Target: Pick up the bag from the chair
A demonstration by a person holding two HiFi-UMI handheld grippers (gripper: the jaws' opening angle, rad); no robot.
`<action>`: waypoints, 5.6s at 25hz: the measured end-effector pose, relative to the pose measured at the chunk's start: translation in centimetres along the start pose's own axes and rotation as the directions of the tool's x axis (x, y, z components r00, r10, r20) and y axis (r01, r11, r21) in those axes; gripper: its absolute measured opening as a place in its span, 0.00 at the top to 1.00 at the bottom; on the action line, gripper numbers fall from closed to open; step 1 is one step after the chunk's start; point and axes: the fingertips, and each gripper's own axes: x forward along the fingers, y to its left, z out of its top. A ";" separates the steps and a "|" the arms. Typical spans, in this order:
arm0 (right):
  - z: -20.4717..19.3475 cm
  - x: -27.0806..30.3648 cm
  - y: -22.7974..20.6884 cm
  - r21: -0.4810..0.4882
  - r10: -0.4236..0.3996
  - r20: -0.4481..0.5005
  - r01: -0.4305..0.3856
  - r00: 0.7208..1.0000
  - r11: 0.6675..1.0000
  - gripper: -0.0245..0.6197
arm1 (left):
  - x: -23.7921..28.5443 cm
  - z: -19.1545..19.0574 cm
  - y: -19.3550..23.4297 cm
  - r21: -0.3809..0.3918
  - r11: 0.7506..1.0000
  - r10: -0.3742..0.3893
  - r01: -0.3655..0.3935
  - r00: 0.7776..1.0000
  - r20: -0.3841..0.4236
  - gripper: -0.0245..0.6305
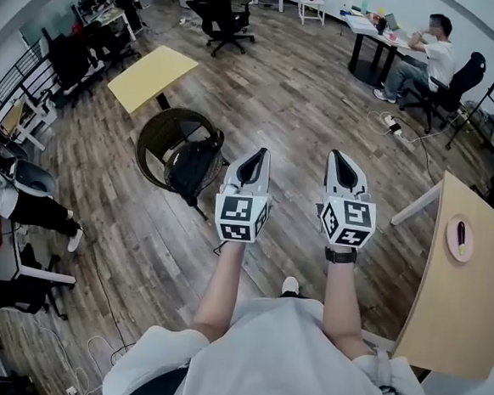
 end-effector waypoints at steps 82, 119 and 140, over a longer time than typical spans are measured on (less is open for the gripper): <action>-27.5 72.4 54.0 0.212 0.905 -0.416 -0.958 0.090 0.192 0.95 | 9.8 -27.2 73.4 -0.087 0.342 0.838 -0.936 0.346 -0.421 0.95; -72.7 70.2 50.5 0.234 0.385 -0.902 -0.971 -0.197 0.051 0.56 | 1.6 -71.5 63.3 -0.353 -0.040 0.336 -0.935 0.320 -0.886 0.55; -79.9 71.1 49.3 0.216 0.267 -0.946 -0.972 -0.185 0.093 0.80 | 0.5 -78.4 61.8 -0.316 -0.081 0.244 -0.945 0.289 -0.926 0.86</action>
